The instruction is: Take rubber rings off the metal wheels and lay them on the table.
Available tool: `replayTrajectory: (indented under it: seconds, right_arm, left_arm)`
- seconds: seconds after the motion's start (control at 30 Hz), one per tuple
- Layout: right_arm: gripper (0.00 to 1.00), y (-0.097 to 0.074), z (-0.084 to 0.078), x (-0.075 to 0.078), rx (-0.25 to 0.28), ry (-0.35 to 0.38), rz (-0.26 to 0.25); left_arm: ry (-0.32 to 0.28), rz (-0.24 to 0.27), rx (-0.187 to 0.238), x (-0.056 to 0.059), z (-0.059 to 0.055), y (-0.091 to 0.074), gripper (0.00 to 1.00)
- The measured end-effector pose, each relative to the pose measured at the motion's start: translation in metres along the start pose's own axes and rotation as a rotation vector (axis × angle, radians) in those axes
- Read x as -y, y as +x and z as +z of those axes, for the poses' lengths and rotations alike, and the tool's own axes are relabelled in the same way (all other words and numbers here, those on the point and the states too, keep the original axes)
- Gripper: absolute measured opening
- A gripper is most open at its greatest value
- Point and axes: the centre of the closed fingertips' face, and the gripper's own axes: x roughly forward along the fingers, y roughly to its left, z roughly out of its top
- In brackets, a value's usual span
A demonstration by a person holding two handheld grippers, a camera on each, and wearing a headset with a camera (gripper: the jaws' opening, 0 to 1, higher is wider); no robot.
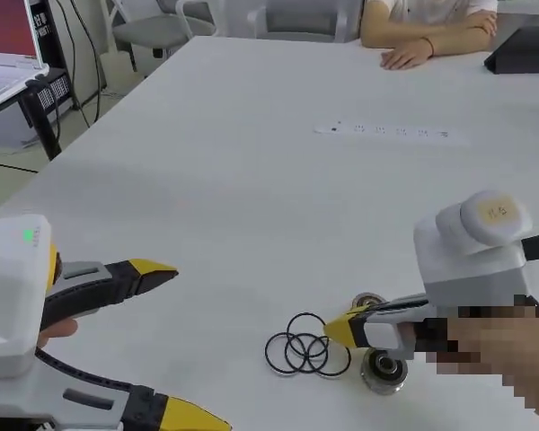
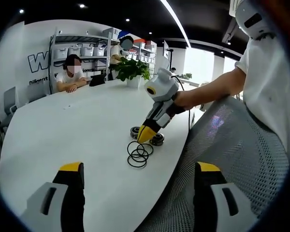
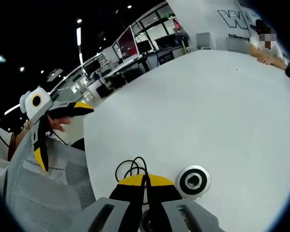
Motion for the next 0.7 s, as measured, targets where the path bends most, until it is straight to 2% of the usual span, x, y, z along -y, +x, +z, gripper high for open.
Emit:
replayTrajectory:
  seconds: [0.37, 0.53, 0.7]
  right_arm:
    - [0.04, 0.0003, -0.0031, 0.0026, -0.014, -0.019, -0.011]
    - [0.09, 0.0035, -0.0078, 0.001, -0.035, -0.081, -0.029]
    - [0.11, 0.0048, -0.0071, -0.003, -0.039, -0.116, -0.014]
  left_arm:
    - [-0.001, -0.001, -0.006, 0.0005, -0.001, 0.0005, 0.93]
    - [-0.01, 0.003, -0.006, 0.0001, -0.0021, 0.0007, 0.92]
    - [-0.011, 0.007, -0.005, -0.0006, -0.002, 0.0003, 0.92]
